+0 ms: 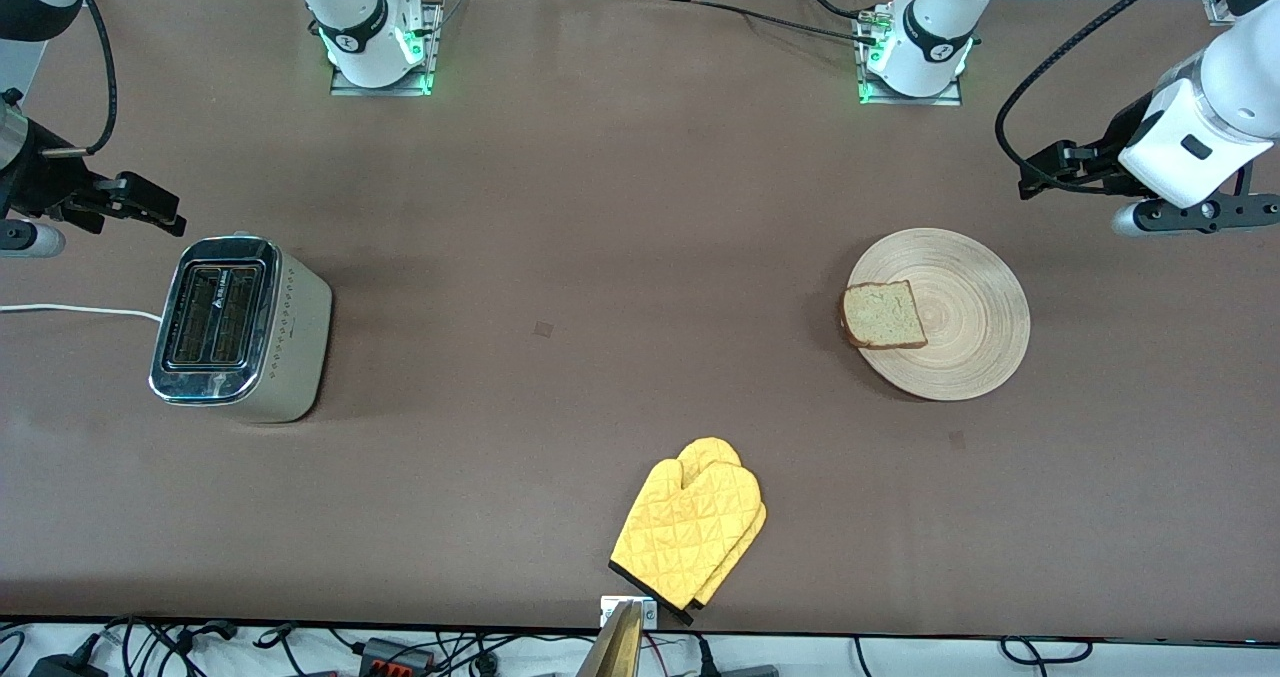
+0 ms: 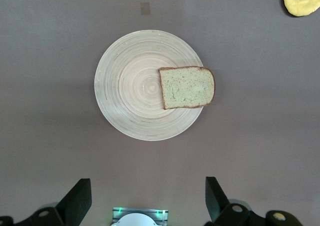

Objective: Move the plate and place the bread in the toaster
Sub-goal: 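Move the left gripper toward the wooden plate while the right gripper approaches the toaster, then grasp the wooden plate rim with the left gripper, then slide the plate toward the toaster with the left gripper, then release the plate with the left gripper while the right gripper reaches the bread, then grasp the bread slice with the right gripper while the left gripper withdraws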

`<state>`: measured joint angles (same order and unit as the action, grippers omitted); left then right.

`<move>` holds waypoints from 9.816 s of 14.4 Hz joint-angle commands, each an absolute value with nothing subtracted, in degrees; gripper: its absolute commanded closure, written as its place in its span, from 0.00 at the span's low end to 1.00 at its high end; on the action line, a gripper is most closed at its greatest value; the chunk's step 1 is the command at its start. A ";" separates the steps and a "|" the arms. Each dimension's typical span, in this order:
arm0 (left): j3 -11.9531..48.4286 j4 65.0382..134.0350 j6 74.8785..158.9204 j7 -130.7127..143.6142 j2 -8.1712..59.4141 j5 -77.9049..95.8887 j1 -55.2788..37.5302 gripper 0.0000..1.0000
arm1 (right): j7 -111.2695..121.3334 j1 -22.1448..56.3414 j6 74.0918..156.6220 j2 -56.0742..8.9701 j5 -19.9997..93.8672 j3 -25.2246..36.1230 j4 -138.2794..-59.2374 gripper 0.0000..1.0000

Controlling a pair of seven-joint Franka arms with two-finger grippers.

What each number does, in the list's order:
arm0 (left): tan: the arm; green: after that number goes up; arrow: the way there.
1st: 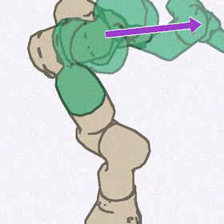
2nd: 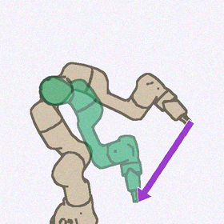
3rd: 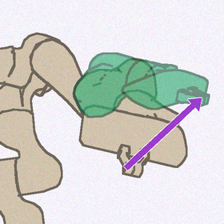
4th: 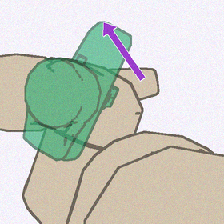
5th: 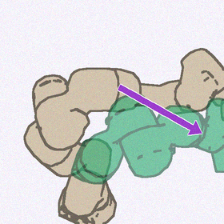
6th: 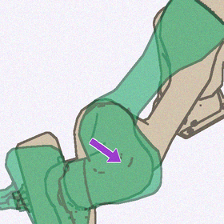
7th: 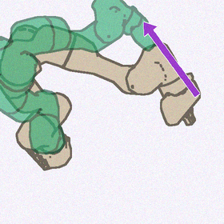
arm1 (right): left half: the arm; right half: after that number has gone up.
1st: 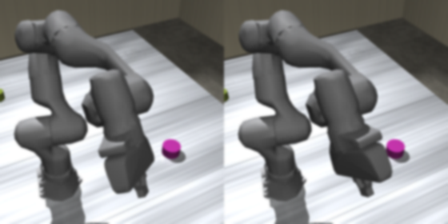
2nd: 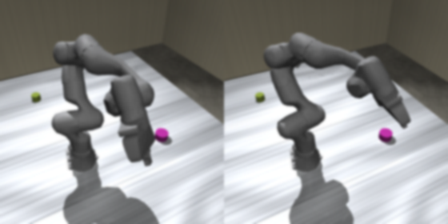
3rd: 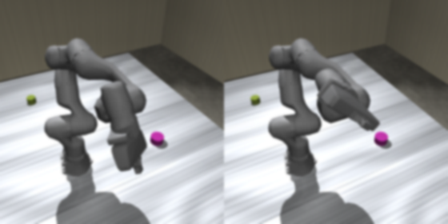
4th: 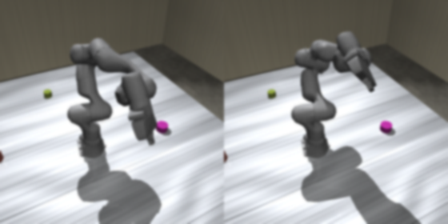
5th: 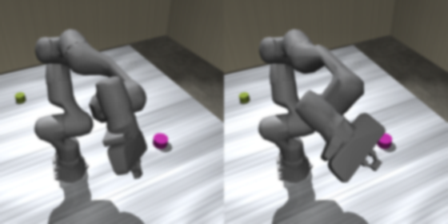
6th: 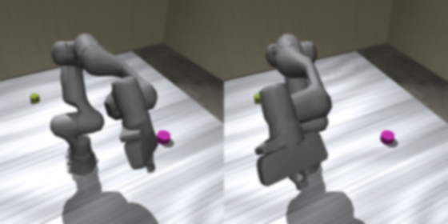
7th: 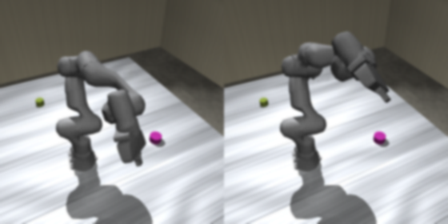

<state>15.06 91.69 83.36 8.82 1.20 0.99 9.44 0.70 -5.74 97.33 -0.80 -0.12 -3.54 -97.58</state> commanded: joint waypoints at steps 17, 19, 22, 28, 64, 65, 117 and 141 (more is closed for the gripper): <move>14.59 92.19 89.81 -14.57 15.89 6.94 23.98 0.00 | 1.58 -5.98 97.56 -0.62 -0.09 -3.96 -97.03 0.00; 14.94 94.99 92.27 -20.09 18.19 9.83 27.76 0.00 | 1.41 -5.98 97.64 -0.79 0.61 -4.04 -96.68 0.00; 14.94 104.13 100.70 -28.81 18.72 12.29 32.15 0.00 | 1.49 -5.98 97.65 -2.02 0.88 -4.13 -96.68 0.00; 14.85 107.65 103.26 -35.24 26.72 20.12 39.72 0.00 | 1.05 -2.64 97.30 -6.76 0.97 -4.22 -93.09 0.00; 17.31 108.11 98.19 -36.21 36.48 35.31 41.49 0.99 | 1.31 -1.93 97.65 -9.67 0.97 -5.80 -92.29 0.00; 17.49 108.11 97.83 -36.30 36.47 36.38 40.96 0.99 | 1.32 -1.93 97.65 -9.67 0.97 -5.80 -92.29 0.00; 22.85 99.05 124.63 -34.19 50.98 73.22 -8.88 0.68 | 0.53 5.80 110.92 -21.80 10.90 -5.71 -96.68 0.00; 21.80 74.71 72.51 -12.92 23.32 -0.51 19.42 0.44 | 0.79 13.97 120.85 -33.92 20.21 -5.89 -97.03 0.16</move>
<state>22.20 73.28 73.02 -13.48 29.17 3.46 19.45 0.47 13.06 120.11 -33.78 18.95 -5.99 -96.94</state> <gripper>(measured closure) 0.524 0.145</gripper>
